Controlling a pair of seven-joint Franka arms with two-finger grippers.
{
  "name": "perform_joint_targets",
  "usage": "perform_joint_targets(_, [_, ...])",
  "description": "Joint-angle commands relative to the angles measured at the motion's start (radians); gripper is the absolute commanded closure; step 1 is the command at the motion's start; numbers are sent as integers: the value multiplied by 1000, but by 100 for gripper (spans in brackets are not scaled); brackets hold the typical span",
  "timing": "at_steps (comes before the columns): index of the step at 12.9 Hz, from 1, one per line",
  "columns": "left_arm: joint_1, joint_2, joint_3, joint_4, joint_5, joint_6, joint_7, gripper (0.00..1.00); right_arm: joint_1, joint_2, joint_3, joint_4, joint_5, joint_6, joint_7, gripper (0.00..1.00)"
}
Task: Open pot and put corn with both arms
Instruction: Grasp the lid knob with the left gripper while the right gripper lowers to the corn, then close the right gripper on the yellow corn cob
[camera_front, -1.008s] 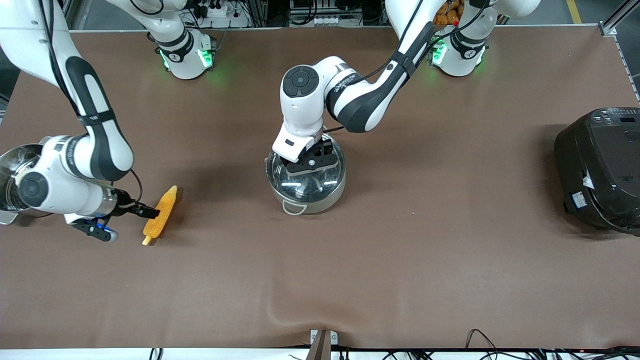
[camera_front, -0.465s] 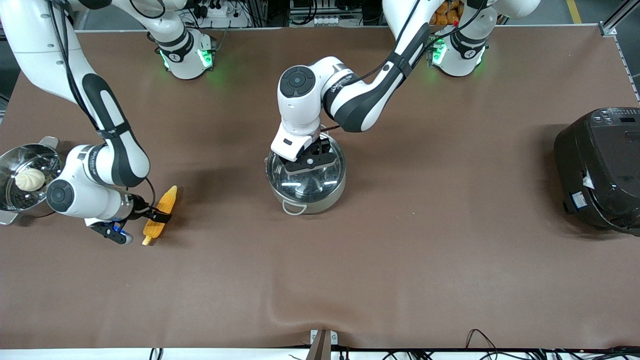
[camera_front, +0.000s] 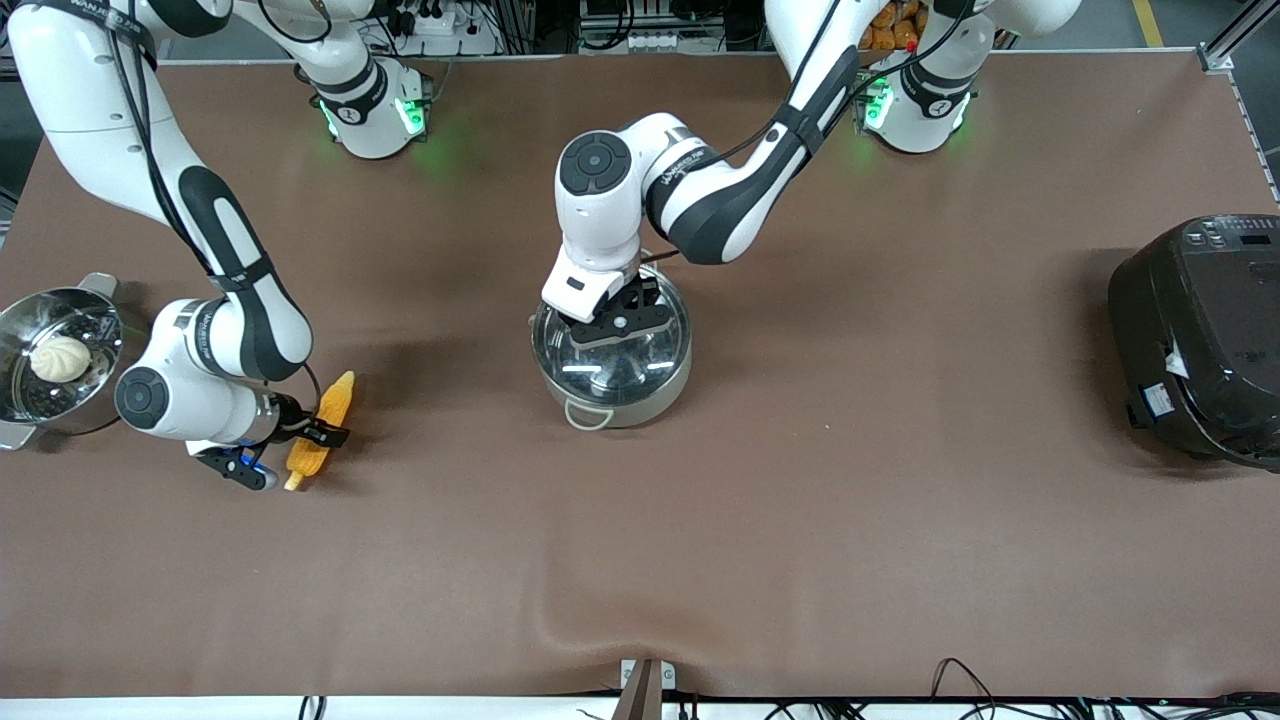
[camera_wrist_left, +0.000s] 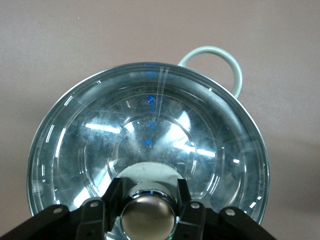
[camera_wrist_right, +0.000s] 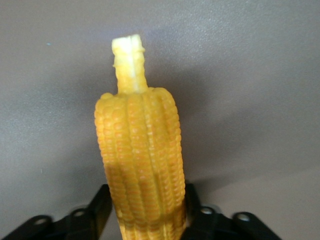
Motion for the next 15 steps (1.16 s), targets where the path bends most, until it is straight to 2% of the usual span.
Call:
perform_joint_targets(1, [-5, 6, 3, 6, -10, 7, 4, 85, 5, -2, -2, 2, -38, 6, -15, 100])
perform_joint_targets(2, [-5, 7, 3, 6, -8, 7, 5, 100, 2, -5, -2, 2, -53, 4, -30, 100])
perform_joint_targets(5, [1, -23, 3, 4, -10, -20, 2, 100, 19, -51, -1, 15, -61, -45, -55, 100])
perform_joint_targets(9, [58, -155, 14, -2, 13, -186, 21, 100, 54, -123, 2, 158, -61, -323, -214, 100])
perform_joint_targets(10, [95, -189, 14, -3, 13, -236, 56, 100, 69, -128, 2, 213, -60, -411, -248, 100])
perform_joint_targets(12, [202, -279, 14, -16, 15, -354, 265, 100, 123, -128, 4, 311, -54, -554, -253, 100])
perform_joint_targets(15, [386, -351, 6, -42, 3, -393, 534, 100, 268, -129, 2, 388, -53, -628, -227, 100])
